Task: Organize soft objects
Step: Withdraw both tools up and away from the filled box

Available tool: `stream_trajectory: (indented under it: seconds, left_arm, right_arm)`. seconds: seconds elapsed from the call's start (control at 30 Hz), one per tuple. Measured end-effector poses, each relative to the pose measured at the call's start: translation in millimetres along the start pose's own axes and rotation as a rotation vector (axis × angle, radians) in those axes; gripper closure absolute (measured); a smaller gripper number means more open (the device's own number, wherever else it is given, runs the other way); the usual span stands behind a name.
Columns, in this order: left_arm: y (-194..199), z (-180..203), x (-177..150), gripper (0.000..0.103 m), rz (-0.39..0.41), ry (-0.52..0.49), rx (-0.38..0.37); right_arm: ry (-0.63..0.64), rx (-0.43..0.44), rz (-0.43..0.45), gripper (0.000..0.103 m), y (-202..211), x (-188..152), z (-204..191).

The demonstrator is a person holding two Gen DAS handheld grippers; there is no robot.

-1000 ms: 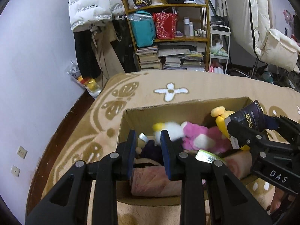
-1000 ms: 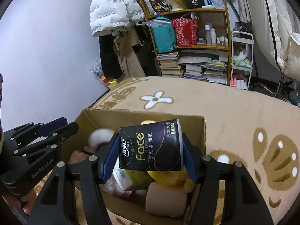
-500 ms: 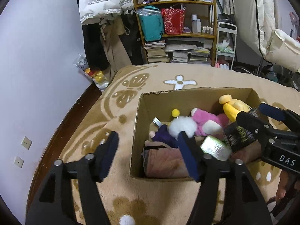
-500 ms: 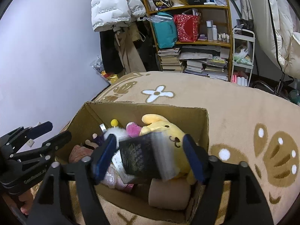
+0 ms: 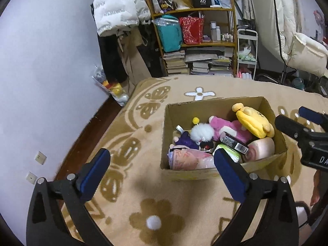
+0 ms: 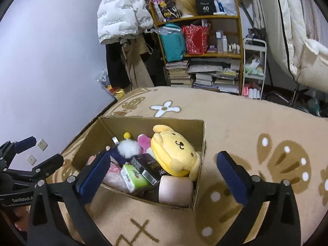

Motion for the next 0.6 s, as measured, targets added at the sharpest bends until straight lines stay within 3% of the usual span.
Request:
stream_trajectory:
  seconds: [0.6]
  left_arm:
    - [97.5, 0.9, -29.9, 0.001, 0.096, -0.031, 0.027]
  right_arm:
    - [-0.007, -0.018, 0.074, 0.000, 105.9, -15.2, 2.1]
Point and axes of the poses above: each gripper's, at about its wrist camera, not at the fingertips, and y roughly against the way its jaws point, z to its right, x to its top, the point moved 7 cm from there along -y, roughly the way its jaws point, and after that the axes turned 1 degree about -x, right-handed, at the moved point
